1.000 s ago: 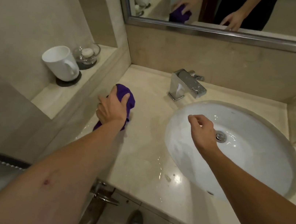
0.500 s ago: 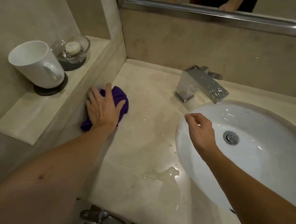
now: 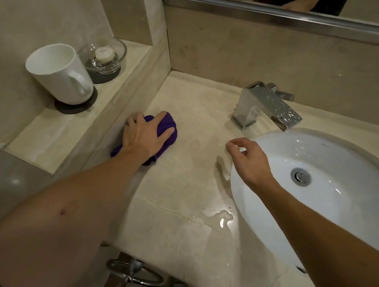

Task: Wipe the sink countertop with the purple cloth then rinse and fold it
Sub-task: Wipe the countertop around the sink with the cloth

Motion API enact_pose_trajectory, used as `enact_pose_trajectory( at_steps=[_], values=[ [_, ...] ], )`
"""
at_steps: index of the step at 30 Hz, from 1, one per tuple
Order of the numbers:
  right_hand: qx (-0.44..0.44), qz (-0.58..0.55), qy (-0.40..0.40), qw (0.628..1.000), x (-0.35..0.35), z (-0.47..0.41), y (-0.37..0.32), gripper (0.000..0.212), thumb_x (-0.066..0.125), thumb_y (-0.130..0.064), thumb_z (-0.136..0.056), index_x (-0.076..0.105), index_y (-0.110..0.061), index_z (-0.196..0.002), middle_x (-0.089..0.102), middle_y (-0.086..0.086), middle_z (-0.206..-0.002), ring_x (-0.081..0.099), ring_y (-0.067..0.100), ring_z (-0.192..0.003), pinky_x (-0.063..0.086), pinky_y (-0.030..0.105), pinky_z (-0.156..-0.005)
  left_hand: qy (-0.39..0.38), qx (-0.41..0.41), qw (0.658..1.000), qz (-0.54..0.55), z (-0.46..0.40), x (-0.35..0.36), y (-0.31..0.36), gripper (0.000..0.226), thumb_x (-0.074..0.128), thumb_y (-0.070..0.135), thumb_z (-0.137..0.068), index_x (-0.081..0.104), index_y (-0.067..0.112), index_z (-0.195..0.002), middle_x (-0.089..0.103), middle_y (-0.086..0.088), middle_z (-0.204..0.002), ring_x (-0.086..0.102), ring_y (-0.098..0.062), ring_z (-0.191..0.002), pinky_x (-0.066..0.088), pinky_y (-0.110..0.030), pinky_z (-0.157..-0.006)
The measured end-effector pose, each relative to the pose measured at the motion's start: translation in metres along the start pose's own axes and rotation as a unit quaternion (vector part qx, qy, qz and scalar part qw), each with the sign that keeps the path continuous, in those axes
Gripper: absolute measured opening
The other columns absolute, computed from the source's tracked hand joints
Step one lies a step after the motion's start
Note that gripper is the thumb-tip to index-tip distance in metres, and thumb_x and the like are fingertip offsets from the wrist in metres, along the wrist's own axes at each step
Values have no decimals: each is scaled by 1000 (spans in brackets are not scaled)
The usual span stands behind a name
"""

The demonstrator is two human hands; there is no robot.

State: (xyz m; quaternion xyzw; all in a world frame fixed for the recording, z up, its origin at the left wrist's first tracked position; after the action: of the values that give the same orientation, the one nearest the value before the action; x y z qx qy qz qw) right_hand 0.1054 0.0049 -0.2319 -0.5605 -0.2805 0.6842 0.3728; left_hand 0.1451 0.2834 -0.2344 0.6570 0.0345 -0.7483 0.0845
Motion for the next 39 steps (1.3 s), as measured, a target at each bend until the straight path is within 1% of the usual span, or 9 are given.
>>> enact_pose_trajectory(
  at_steps=[4, 8, 11, 15, 21, 26, 31, 35, 39],
  values=[
    [8, 16, -9, 1000, -1, 1, 6, 39, 52, -50, -96, 67, -25, -122, 62, 2, -133, 58, 21, -116, 47, 39, -96, -25, -8, 999, 20, 1, 4, -3, 66, 31, 69, -97, 18, 43, -156, 45, -29, -136, 40, -43, -125, 38, -49, -101],
    [-5, 39, -10, 999, -3, 2, 6, 39, 54, -47, -98, 66, -23, -126, 58, 2, -138, 55, 22, -123, 46, 40, -100, -20, -14, 998, 50, 2, 7, -2, 66, 34, 68, -97, 21, 42, -156, 46, -24, -132, 47, -41, -119, 45, -49, -95],
    [-7, 39, -15, 999, -3, 3, 8, 39, 54, -47, -98, 66, -24, -126, 57, 2, -140, 54, 22, -125, 45, 42, -104, 5, -32, 999, 40, 3, 7, 1, 64, 33, 67, -98, 24, 40, -155, 46, -25, -132, 47, -42, -118, 44, -50, -94],
    [-10, 41, -7, 999, -5, 1, 14, 38, 54, -46, -99, 67, -22, -126, 58, 3, -139, 55, 23, -126, 46, 41, -103, 23, -48, 998, 42, 5, 10, 9, 62, 33, 65, -99, 27, 37, -154, 46, -26, -132, 46, -43, -119, 44, -50, -92],
    [-15, 49, -6, 999, -14, 8, 17, 40, 53, -49, -98, 65, -24, -127, 54, 4, -143, 54, 24, -127, 45, 40, -103, 35, -17, 999, 36, 23, 17, 62, 59, 32, 66, -99, 31, 38, -151, 50, -20, -122, 49, -37, -107, 45, -45, -80],
    [-2, 54, 3, 999, -44, 29, 39, 39, 53, -49, -99, 63, -26, -129, 51, 3, -146, 52, 24, -130, 44, 46, -109, 32, 7, 999, 26, 48, 23, 122, 58, 32, 65, -100, 33, 35, -150, 51, -18, -120, 50, -35, -105, 41, -42, -77],
    [23, 59, 25, 998, -79, 57, 76, 38, 53, -51, -97, 64, -29, -127, 52, 1, -145, 53, 22, -128, 45, 46, -106, 24, 23, 999, 34, 68, 29, 172, 59, 35, 63, -100, 33, 35, -151, 51, -18, -123, 50, -35, -110, 44, -44, -83],
    [38, 57, 20, 997, -97, 74, 96, 38, 54, -47, -98, 64, -28, -128, 53, 0, -143, 54, 22, -125, 46, 45, -105, 23, 21, 998, 56, 81, 26, 180, 58, 38, 62, -100, 35, 34, -151, 52, -18, -121, 51, -36, -109, 44, -42, -80],
    [41, 54, 15, 998, -101, 76, 96, 39, 55, -45, -98, 65, -24, -128, 56, 2, -140, 57, 20, -115, 46, 41, -98, 21, 18, 996, 83, 96, 18, 176, 57, 38, 62, -100, 36, 35, -151, 53, -18, -120, 51, -35, -107, 41, -40, -75]
  ],
)
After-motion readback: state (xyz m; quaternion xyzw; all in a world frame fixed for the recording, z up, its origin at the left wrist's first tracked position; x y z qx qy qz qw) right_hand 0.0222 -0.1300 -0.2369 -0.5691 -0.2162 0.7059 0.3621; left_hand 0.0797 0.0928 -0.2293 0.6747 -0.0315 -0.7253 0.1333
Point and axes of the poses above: each hand's wrist, its own z-axis away from the middle knuckle, its own x-axis out of the palm, y = z × x, the point moved 5 cm from there along -z, towards the middle knuckle
